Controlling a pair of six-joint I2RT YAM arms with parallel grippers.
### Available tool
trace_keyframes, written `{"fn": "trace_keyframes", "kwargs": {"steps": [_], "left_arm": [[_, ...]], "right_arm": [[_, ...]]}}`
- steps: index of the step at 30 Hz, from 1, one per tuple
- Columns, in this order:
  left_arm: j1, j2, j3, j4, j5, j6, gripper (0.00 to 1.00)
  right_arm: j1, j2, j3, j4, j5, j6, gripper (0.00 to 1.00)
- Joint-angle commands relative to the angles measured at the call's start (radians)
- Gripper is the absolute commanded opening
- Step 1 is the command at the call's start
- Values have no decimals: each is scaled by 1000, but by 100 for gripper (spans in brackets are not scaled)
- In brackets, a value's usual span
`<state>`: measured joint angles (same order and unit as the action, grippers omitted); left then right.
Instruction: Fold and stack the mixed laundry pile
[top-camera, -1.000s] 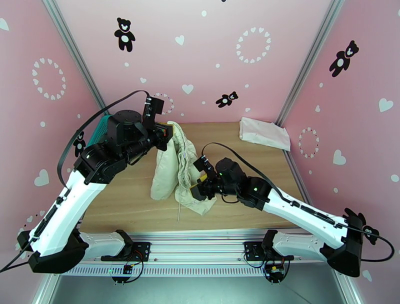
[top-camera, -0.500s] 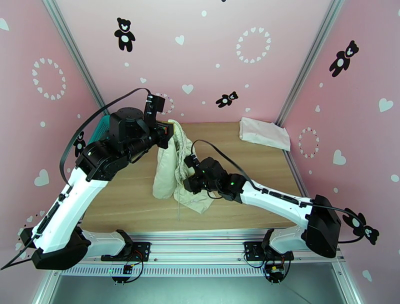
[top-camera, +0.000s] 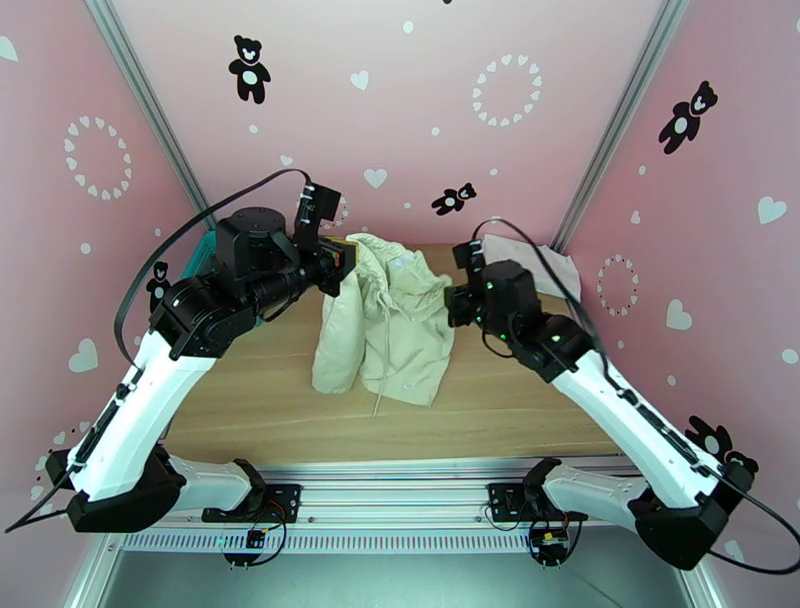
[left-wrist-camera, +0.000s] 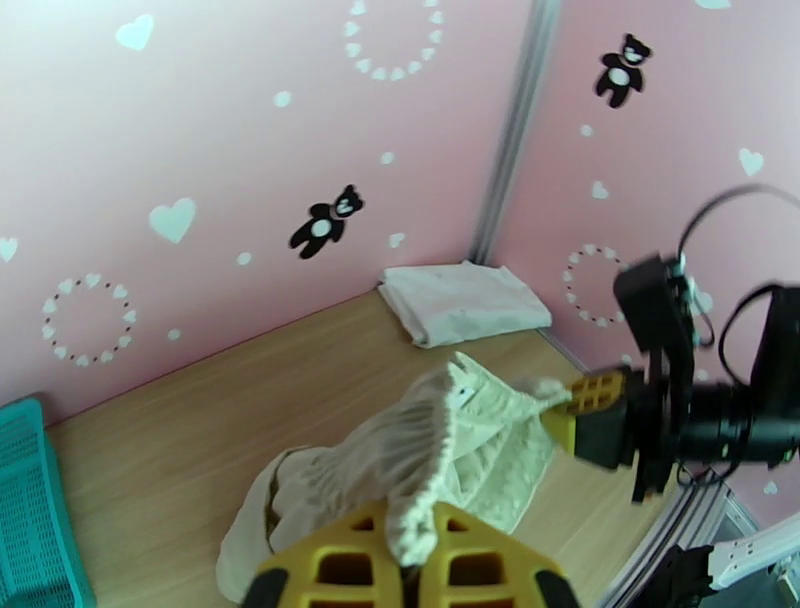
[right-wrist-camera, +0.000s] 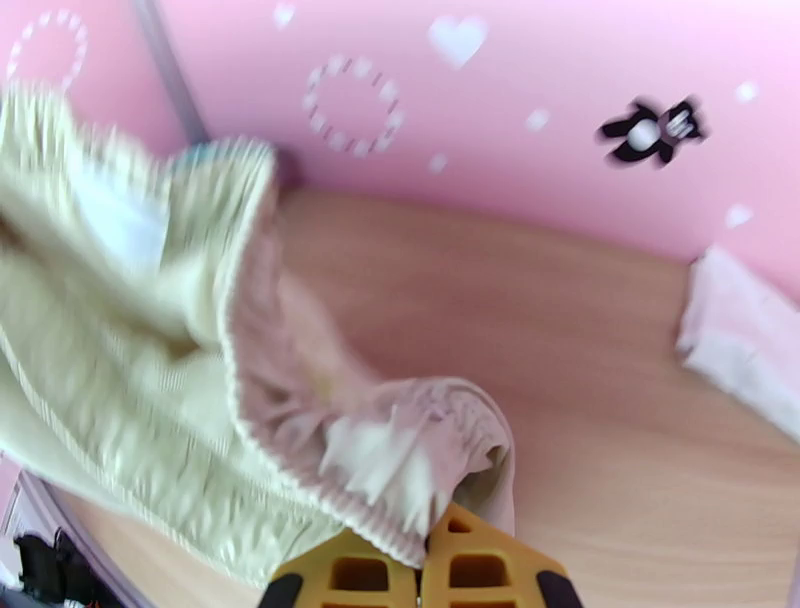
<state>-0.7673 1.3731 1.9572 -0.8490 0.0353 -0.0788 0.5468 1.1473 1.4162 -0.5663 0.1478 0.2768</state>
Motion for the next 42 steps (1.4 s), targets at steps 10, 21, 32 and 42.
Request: {"fn": "trace_keyframes", "kwargs": {"steps": [10,21,32,42], "left_arm": [[-167,-3,157,-31,-225,25,0],[80,-140,-594,222,-190,-443,0],[476,136,-1014,601,75,-537,0],[517,160,-1038,641,147,-539,0]], "right_arm": [[-219,87,565,-245,47,-206,0],[-216,611,720,-297,-331,-128,0],[-151,1410,1283,-263,-441,-15,58],[-172,687,260,-101,-307,30,66]]}}
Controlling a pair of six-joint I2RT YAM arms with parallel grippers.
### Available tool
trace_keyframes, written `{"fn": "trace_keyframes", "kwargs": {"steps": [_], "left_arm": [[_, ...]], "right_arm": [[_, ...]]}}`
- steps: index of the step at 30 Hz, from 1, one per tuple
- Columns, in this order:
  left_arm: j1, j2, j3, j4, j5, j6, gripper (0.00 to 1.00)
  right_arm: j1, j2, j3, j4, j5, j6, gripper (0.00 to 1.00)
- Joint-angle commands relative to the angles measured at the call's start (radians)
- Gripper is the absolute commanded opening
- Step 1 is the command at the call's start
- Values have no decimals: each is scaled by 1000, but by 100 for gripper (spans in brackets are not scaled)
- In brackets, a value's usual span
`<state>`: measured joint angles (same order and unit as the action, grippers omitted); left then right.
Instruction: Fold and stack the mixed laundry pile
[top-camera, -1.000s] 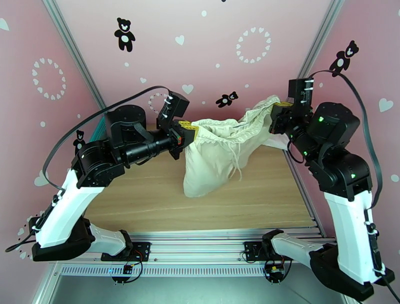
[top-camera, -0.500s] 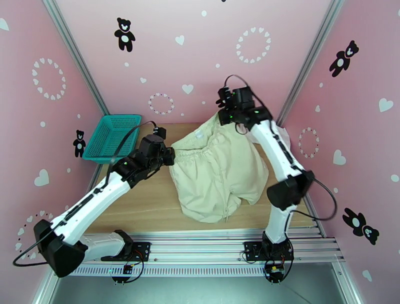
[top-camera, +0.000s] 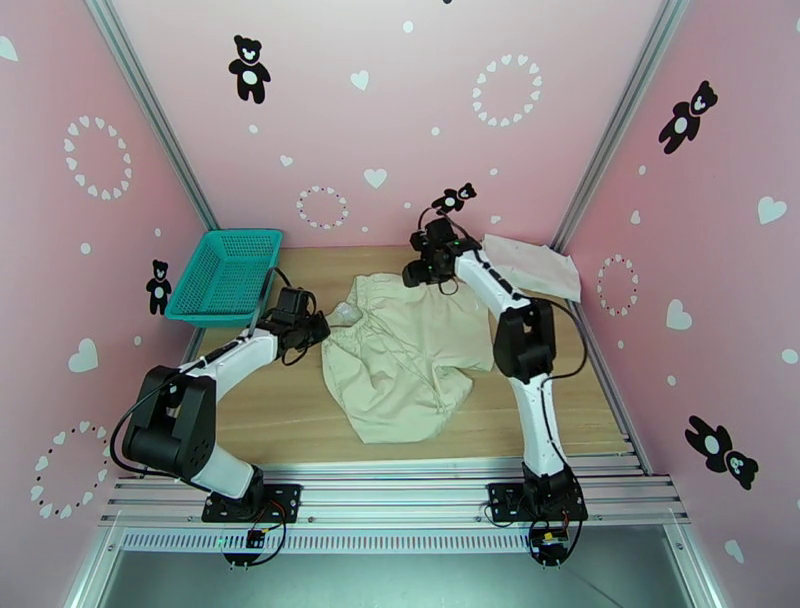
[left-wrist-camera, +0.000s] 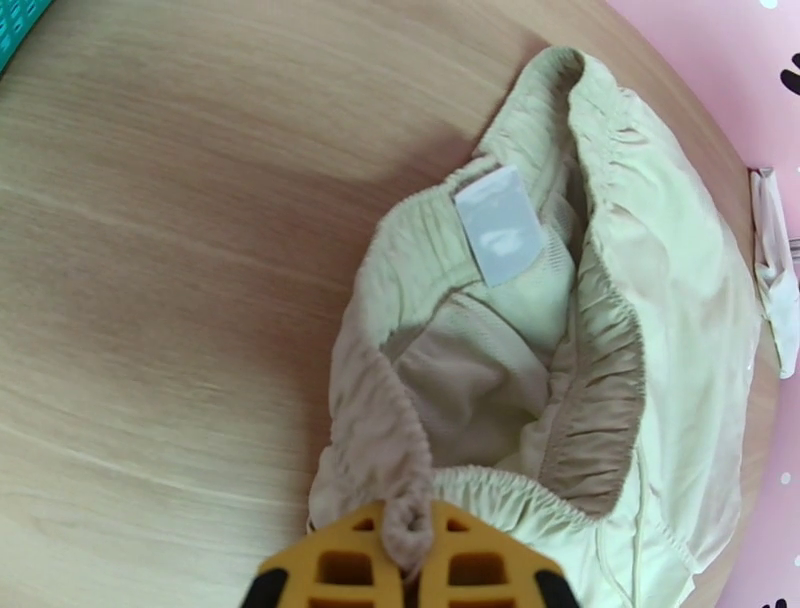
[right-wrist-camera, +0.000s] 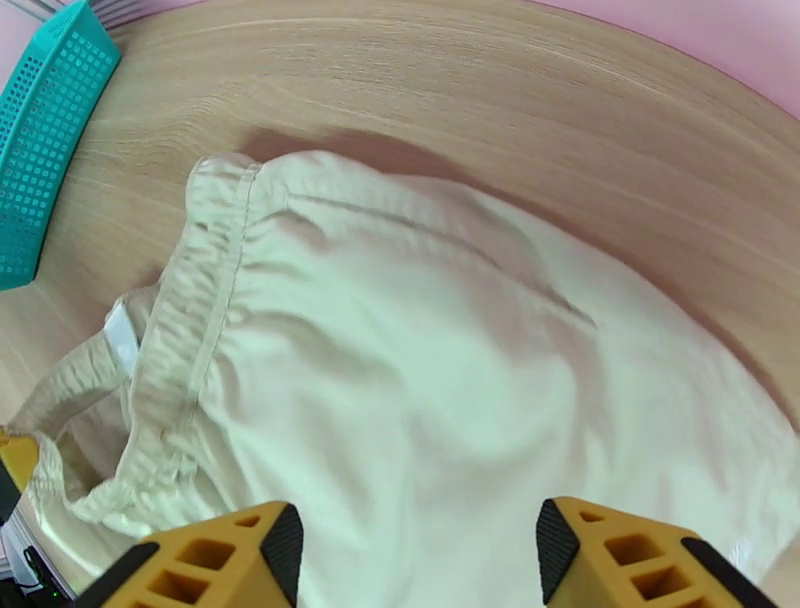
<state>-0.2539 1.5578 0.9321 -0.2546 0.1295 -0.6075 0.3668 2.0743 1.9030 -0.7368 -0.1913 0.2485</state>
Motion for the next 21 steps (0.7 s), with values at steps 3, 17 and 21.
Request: {"fn": "trace_keyframes", "kwargs": {"steps": [3,17,21], "left_arm": [[3,-51,-38,61,69,-12,0],[2,-80,-39,57,104,12,0],[3,-76,-39,62,110,15,0]], "right_arm": [[10,-469,-573,100,23,151,65],[337,-830,-1327,340,-63,584,69],[355,-778,-1342,419,6,620,69]]}}
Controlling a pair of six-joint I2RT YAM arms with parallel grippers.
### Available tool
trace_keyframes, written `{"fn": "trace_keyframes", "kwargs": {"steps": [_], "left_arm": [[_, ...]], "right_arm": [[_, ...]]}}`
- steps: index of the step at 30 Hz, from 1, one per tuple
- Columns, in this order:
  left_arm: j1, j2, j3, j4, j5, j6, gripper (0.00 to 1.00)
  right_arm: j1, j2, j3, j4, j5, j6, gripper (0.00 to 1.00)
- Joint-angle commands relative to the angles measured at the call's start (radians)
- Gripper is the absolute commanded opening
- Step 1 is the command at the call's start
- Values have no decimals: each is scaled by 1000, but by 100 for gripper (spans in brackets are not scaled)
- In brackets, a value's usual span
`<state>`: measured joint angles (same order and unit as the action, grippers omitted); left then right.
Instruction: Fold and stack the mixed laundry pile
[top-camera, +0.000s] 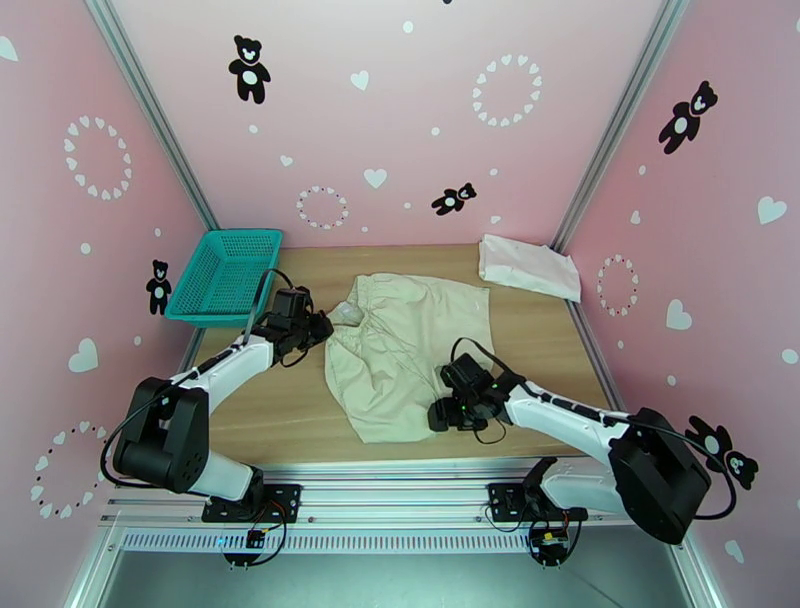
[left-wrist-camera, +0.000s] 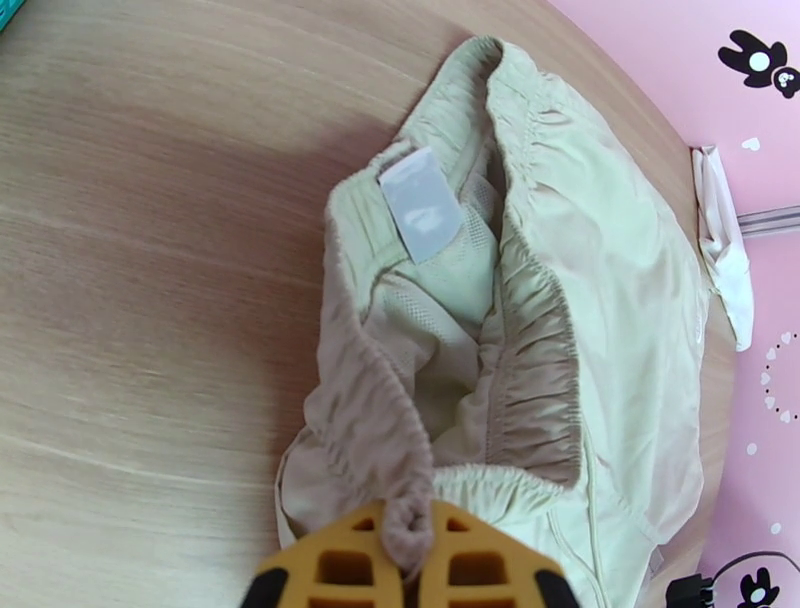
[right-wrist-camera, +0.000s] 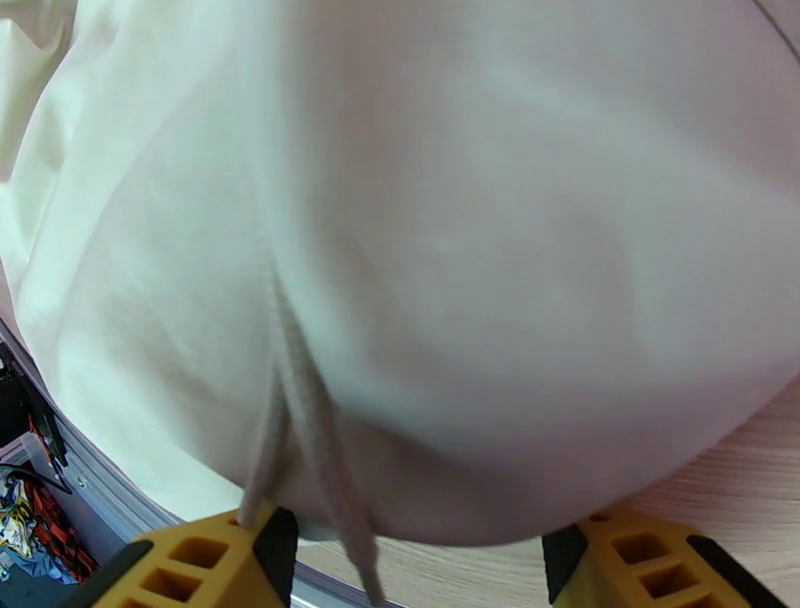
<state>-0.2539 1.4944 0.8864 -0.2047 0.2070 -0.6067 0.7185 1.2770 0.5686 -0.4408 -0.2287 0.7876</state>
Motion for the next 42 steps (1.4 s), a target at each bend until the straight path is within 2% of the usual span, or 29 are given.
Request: {"fn": "trace_keyframes", "kwargs": {"steps": [1,3,4,7,8,12,16,18,19,20,21,24,28,32,35,38,40,42], "left_arm": [[2,-13,6,14,33,12,0],[2,-18,2,18,38,9,0],[2,-21,1,18,40,7,0],[0,-37,0,8,42,0,0],[-6,-48,-2,6,46,-14,0],[-72,-171,-52,18,-18,-132,0],[-194,-329,-142,34,-191,-278,0],[-235,-343,-158,14,-250,-312,0],[-250,-336,-170,18,-275,-319,0],[-257,-321,-181,28,-289,-329,0],[-258,-305,-190,42,-290,-341,0],[-267,-240,-196,99,-273,-359,0],[-284,-202,-159,94,-280,-343,0],[-286,-188,-131,73,-289,-317,0],[-286,-180,-124,69,-288,-309,0],[-286,-170,-123,86,-275,-311,0],[-287,-166,-121,89,-268,-308,0],[-286,-165,-118,88,-267,-305,0]], "right_arm": [[1,43,2,144,75,76,67],[-8,94,40,172,110,41,60],[-8,117,69,166,165,25,54],[-33,177,173,73,296,-49,21],[-52,174,221,21,338,-78,15],[-181,106,361,-111,371,-236,6],[-348,106,571,-272,294,-399,3],[-377,156,676,-345,288,-463,12],[-388,197,723,-378,298,-486,25],[-400,241,758,-392,299,-501,44],[-412,277,778,-397,291,-507,53],[-468,319,780,-381,230,-474,63],[-496,187,661,-334,203,-437,76],[-576,21,517,-350,144,-407,79],[-634,-111,365,-332,42,-350,77],[-636,-186,219,-312,-70,-285,72],[-625,-225,96,-233,-154,-216,67],[-596,-239,-5,-163,-186,-148,66]]}}
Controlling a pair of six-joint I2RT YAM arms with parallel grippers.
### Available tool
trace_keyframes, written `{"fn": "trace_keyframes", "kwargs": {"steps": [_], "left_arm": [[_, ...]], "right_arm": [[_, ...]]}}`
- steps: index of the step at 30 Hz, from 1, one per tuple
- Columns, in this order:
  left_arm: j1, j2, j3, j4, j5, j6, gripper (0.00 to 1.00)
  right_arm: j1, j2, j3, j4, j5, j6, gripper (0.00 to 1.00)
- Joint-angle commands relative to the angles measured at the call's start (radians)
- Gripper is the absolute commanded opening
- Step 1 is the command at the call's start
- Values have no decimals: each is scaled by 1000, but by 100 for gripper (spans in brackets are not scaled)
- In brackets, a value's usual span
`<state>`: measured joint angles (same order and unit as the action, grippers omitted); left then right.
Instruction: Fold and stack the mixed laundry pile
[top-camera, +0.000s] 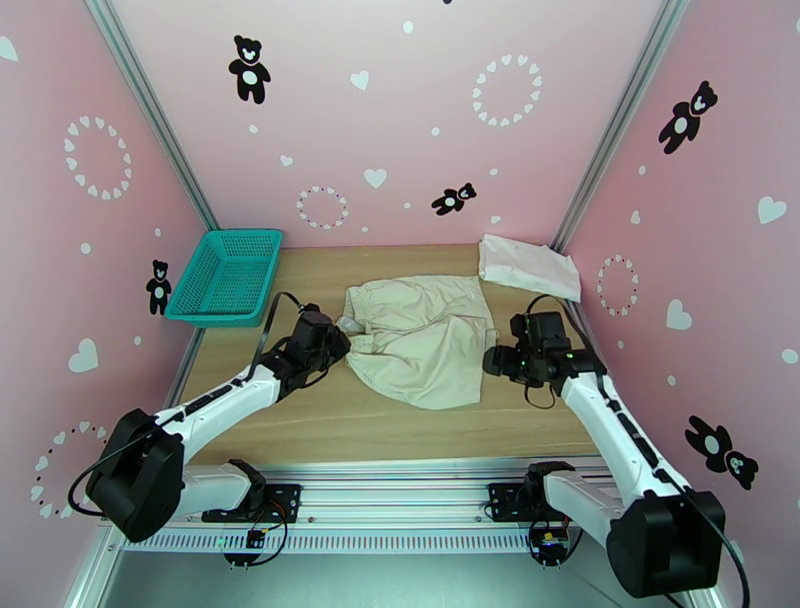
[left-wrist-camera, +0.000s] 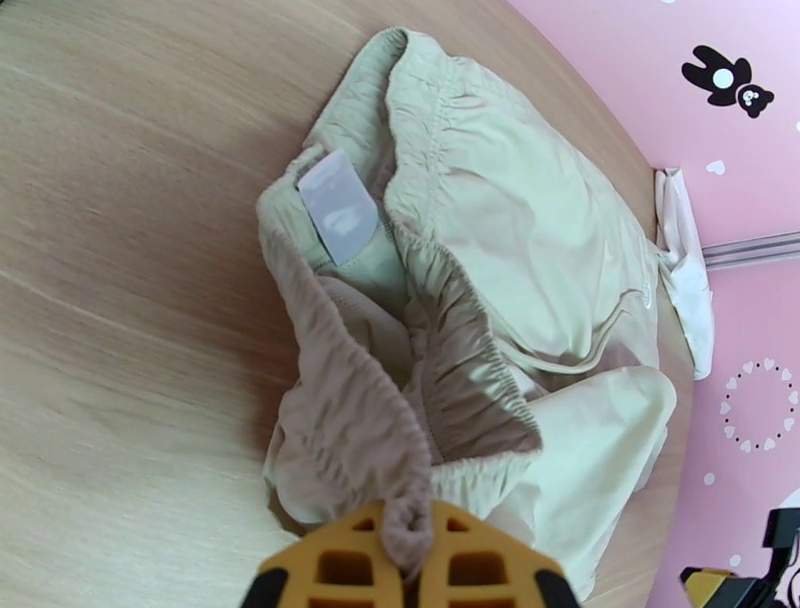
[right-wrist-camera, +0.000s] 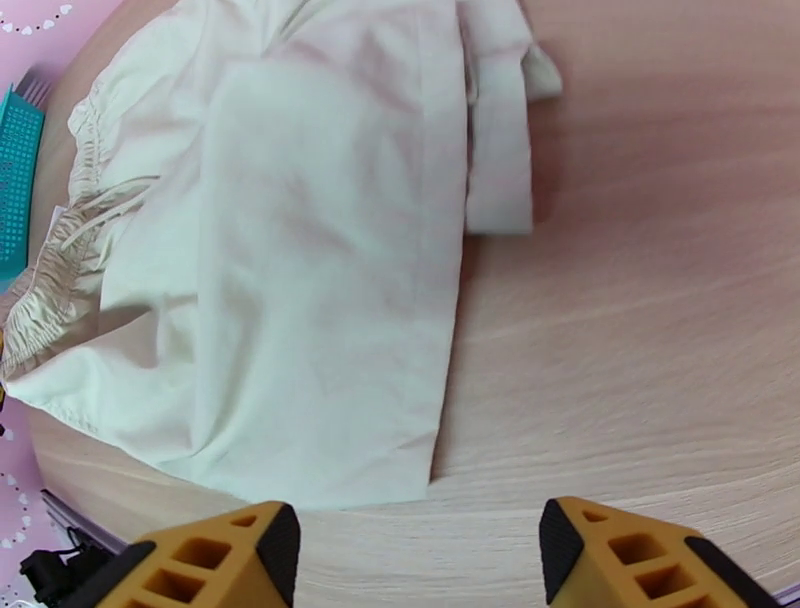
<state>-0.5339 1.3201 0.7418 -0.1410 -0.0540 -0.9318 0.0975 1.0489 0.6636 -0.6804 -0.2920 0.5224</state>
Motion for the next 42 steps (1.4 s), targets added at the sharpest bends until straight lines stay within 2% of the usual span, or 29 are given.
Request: {"fn": "trace_keyframes", "kwargs": {"steps": [1,7,13,15,20,23,26,28,30,31,32,34,37,38,39,42], "left_arm": [[-6,10,28,24,-5,24,0],[-7,2,27,15,-10,38,0],[-7,-17,15,9,-11,50,0],[-6,-27,7,4,-18,55,0],[-7,-96,-28,-74,-60,51,0],[-7,-149,-55,-171,-112,67,0],[-11,-187,-85,-247,-101,62,1],[-29,-223,-124,-272,-75,31,24],[-57,-274,-159,-325,-91,-8,61],[-67,-296,-169,-348,-101,-13,75],[-77,-318,-178,-372,-111,-5,81],[-82,-337,-172,-418,-126,25,82],[-82,-316,-133,-458,-143,84,83],[-82,-294,-112,-474,-160,104,86],[-82,-267,-86,-495,-186,133,88],[-76,-172,-19,-489,-210,257,92]], "right_arm": [[45,-10,-142,119,-142,153,66],[103,43,-266,349,-156,296,63],[143,205,-245,463,-111,316,48],[143,247,-236,510,-79,320,40],[143,299,-142,505,2,278,14],[144,277,-71,421,13,228,0],[145,179,-6,225,43,166,0],[145,76,20,75,81,130,0],[146,-38,39,-91,140,99,0],[145,-81,45,-152,161,91,0],[145,-123,48,-210,175,81,0],[151,-171,50,-235,133,93,0],[152,-157,69,-256,116,131,0],[152,-145,62,-244,120,142,6],[153,-131,47,-220,103,153,19],[185,-82,-15,-90,16,194,44]]}}
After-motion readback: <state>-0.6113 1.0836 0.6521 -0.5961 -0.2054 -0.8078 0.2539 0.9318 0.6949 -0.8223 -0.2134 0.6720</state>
